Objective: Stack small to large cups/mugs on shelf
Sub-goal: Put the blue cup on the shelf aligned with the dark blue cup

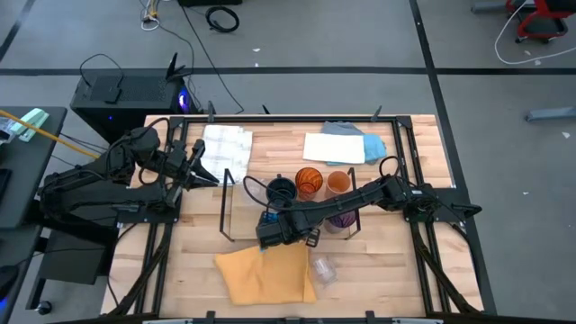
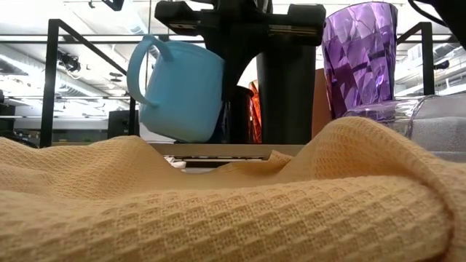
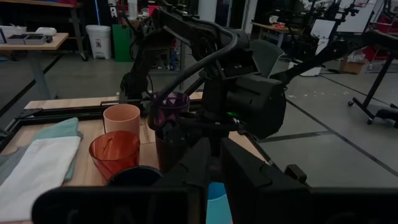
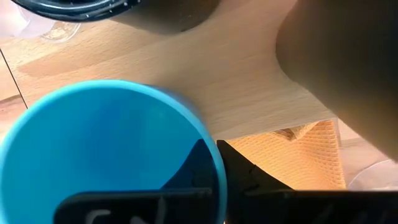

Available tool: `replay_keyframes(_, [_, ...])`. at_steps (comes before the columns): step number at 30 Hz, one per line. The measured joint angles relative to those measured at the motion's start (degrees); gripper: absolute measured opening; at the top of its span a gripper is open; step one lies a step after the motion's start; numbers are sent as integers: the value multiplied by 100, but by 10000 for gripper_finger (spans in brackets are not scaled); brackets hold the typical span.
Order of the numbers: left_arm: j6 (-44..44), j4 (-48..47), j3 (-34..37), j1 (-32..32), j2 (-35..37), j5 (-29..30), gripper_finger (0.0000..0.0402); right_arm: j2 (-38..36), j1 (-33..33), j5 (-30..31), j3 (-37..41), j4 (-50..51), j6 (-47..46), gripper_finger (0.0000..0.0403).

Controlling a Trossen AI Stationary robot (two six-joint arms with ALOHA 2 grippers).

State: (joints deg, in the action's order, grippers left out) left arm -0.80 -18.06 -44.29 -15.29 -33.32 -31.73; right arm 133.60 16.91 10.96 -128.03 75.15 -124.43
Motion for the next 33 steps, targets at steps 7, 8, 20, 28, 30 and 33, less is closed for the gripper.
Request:
replay_keyframes(7, [-1,-1,0,0,0,0,39,0,-32,43,0,55,-35,7])
replay_keyframes(8, [0,-2,0,0,0,-1,39,0,-35,73,0,59,-36,7])
replay_keyframes(20, [-33,-33,0,-1,-1,-1,42,0,-42,215,0,111,28,11])
replay_keyframes(28, [-52,-33,0,-2,-1,-1,35,0,-40,247,-2,-76,257,28])
replay_keyframes(30, [-52,-33,0,0,-1,0,37,0,-42,247,-2,-67,263,37])
replay_keyframes(33, [-52,-33,0,-1,0,-1,41,0,-40,249,-6,-79,280,47])
